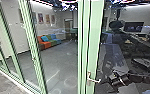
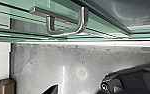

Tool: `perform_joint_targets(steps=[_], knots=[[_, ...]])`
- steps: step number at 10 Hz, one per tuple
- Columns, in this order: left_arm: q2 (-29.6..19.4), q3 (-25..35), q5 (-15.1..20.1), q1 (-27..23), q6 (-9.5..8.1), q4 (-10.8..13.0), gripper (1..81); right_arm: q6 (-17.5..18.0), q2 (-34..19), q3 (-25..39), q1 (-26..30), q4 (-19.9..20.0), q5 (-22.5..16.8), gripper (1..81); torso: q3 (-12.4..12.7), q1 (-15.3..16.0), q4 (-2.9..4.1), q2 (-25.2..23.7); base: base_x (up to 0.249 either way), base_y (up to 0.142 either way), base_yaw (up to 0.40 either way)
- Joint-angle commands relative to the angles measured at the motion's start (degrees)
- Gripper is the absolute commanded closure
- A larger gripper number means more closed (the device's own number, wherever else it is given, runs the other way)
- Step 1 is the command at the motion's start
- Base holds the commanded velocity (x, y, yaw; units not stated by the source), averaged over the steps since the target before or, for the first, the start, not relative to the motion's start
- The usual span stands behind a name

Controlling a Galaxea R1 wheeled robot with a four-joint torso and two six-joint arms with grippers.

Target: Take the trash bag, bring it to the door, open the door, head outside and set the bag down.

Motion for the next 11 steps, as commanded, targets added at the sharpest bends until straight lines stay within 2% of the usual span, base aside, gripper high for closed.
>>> perform_joint_targets(steps=[1,3,4,5,8,11], knots=[[-0.74,0.71,3.80,-2.08,0.20,-0.45,81.1,2.95,3.02,-4.35,8.18,-1.55,-1.25,1.0,0.00,0.00,0.00,0.00,0.000,0.000,0.000],[-0.65,0.71,3.71,-2.08,0.20,-0.45,81.1,5.32,3.82,-6.28,9.50,-1.46,-1.16,1.0,0.00,0.02,0.00,0.00,0.000,0.000,0.000],[-0.48,0.62,3.71,-2.17,0.20,-0.54,81.1,8.47,4.43,-7.07,9.59,-1.64,-1.34,1.0,0.00,0.02,0.00,0.00,0.000,0.000,0.000],[-0.30,0.62,3.71,-2.08,0.20,-0.54,81.1,9.98,4.87,-7.78,9.76,-1.72,-1.34,1.0,-0.02,0.02,0.00,0.00,0.000,0.000,0.000],[0.23,0.53,3.80,-2.08,0.20,-0.54,81.1,10.76,7.49,-12.15,10.82,-1.29,-1.52,1.0,-0.02,0.02,0.00,0.00,0.000,0.000,0.000],[0.23,0.53,3.80,-2.08,0.20,-0.54,81.1,13.15,11.46,-18.23,10.91,-1.37,-1.60,1.0,-0.02,0.02,0.00,0.02,0.000,0.000,0.000]])
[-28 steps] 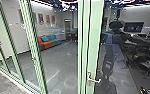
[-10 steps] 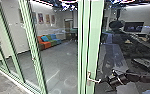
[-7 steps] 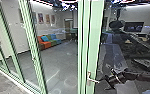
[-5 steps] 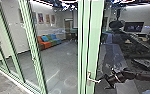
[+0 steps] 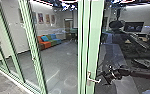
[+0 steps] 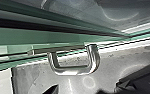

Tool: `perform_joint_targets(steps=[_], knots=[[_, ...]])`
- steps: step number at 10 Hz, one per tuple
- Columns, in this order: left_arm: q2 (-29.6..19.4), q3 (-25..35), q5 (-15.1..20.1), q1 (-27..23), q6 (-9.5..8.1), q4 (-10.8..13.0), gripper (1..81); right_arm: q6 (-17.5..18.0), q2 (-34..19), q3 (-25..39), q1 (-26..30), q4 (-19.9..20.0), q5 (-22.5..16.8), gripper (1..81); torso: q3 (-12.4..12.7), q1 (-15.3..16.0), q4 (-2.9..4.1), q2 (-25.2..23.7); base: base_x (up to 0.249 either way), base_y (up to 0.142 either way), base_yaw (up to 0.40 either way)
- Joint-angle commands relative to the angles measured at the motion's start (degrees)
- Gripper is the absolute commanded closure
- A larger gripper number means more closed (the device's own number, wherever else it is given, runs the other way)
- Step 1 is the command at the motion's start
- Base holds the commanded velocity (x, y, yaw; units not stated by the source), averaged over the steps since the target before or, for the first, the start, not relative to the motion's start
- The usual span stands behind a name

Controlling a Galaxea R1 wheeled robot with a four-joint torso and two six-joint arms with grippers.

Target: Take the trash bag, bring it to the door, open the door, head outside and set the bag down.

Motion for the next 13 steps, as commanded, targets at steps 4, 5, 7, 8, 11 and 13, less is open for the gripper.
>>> perform_joint_targets(steps=[4,5,7,8,11,13], knots=[[-0.72,0.63,3.89,-2.05,0.22,-0.51,81.1,2.27,6.41,-10.08,7.36,-0.25,-1.67,1.0,0.00,0.00,0.00,0.00,0.000,0.000,0.000],[-0.72,0.54,3.89,-2.05,0.22,-0.59,81.1,2.27,7.90,-12.55,7.09,-0.16,-1.75,1.0,0.00,0.00,0.00,0.02,0.000,0.000,0.000],[-0.54,0.54,3.89,-2.05,0.14,-0.50,81.1,2.27,10.63,-15.73,5.69,-0.51,-1.76,1.0,0.00,0.00,0.00,0.02,0.000,0.000,0.000],[-0.37,0.54,3.89,-2.05,0.22,-0.42,81.1,2.18,11.76,-18.17,4.81,-0.51,-1.67,1.0,-0.02,0.00,0.00,0.02,0.000,0.000,0.000],[-0.10,0.54,3.89,-2.14,0.31,-0.33,81.1,1.91,15.11,-22.04,3.67,-1.12,-1.67,1.0,-0.02,0.02,0.00,0.02,0.000,0.000,0.000],[-0.02,0.54,3.89,-2.32,0.14,-0.42,81.1,1.65,17.05,-24.25,2.87,-1.66,-1.49,1.0,-1.32,0.02,0.00,0.02,0.000,0.000,0.000]])
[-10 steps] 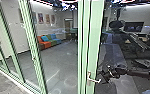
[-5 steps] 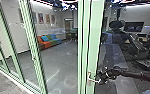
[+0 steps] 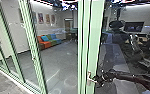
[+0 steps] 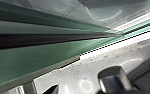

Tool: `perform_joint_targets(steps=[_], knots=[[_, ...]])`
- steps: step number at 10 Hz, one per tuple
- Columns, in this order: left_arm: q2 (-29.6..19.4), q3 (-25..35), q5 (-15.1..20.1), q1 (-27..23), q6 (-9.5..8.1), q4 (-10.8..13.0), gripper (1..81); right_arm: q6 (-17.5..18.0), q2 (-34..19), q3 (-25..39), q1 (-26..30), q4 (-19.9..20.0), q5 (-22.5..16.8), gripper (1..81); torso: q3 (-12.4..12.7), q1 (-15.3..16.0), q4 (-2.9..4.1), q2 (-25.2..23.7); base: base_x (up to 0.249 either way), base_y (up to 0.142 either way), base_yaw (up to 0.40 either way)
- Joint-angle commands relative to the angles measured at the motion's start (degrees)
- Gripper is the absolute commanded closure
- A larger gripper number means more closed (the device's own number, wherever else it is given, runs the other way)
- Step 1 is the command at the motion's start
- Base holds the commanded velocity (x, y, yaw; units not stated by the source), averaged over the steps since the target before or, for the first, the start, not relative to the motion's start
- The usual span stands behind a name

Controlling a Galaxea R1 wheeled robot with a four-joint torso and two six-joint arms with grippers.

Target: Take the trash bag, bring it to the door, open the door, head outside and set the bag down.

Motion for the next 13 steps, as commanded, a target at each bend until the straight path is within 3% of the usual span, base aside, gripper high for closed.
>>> perform_joint_targets(steps=[1,5,6,8,10,13], knots=[[-0.43,0.74,3.93,-2.32,0.16,-0.28,81.1,0.25,1.54,-1.23,8.31,-1.16,-1.14,1.0,-2.54,0.00,0.00,0.00,0.000,0.000,0.000],[-0.34,0.74,3.93,-2.32,0.16,-0.28,81.1,0.34,1.89,-2.64,7.69,-1.07,-0.44,1.0,-8.42,-0.13,0.00,-0.05,0.000,0.000,0.000],[-0.34,0.74,4.02,-2.32,0.16,-0.28,81.1,0.51,1.81,-2.81,8.05,-0.89,-0.44,1.0,-6.23,-0.15,0.00,-0.05,0.000,0.000,0.000],[-0.08,0.74,3.93,-2.23,0.16,-0.28,81.1,0.86,1.64,-2.90,9.54,1.46,-0.26,1.0,-7.26,-0.13,0.00,-0.05,0.000,0.000,0.000],[0.10,0.74,3.93,-2.23,0.16,-0.37,81.1,0.86,0.58,-4.21,10.42,7.97,1.31,1.0,-7.24,-0.15,0.00,-0.05,0.000,0.000,0.000],[0.27,0.74,3.93,-2.14,0.16,-0.37,81.1,0.86,0.58,-7.29,11.04,10.44,3.60,1.0,-7.26,-0.18,0.00,-0.05,0.000,0.000,0.000]])
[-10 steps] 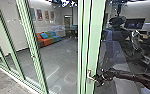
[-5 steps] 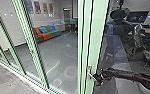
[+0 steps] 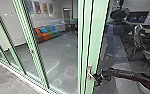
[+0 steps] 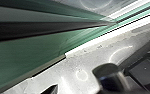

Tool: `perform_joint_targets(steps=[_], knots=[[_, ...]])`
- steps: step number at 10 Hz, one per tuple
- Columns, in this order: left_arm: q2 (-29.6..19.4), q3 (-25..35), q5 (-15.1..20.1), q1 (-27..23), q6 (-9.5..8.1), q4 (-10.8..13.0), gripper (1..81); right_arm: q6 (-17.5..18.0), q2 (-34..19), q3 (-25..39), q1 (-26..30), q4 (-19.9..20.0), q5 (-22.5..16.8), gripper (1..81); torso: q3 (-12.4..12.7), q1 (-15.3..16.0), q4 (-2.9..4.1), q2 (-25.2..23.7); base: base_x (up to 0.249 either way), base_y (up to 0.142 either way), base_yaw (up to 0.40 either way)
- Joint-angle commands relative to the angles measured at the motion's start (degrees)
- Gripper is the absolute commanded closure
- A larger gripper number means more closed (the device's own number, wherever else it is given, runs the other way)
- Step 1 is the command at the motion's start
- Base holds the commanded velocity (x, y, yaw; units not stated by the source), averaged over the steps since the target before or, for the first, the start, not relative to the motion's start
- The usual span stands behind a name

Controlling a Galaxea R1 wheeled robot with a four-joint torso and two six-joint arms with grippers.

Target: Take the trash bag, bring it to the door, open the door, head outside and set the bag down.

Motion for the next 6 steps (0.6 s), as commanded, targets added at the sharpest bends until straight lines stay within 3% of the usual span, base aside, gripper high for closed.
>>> perform_joint_targets(steps=[1,2,6], knots=[[-0.43,0.80,4.71,-1.20,0.16,-0.28,81.1,3.23,-0.56,-5.53,9.40,3.37,4.96,1.0,0.00,0.00,0.00,0.00,0.000,0.000,0.000],[-0.25,0.62,4.71,-1.20,0.16,-0.28,81.1,3.14,-0.56,-5.71,9.31,3.37,5.49,1.0,0.00,-0.04,0.00,0.00,0.000,0.000,0.000],[0.36,-1.13,4.71,-1.20,0.16,-0.37,81.1,3.23,-0.74,-5.88,9.31,3.19,5.67,1.0,-5.38,-0.22,0.00,-0.11,0.000,0.000,0.000]])
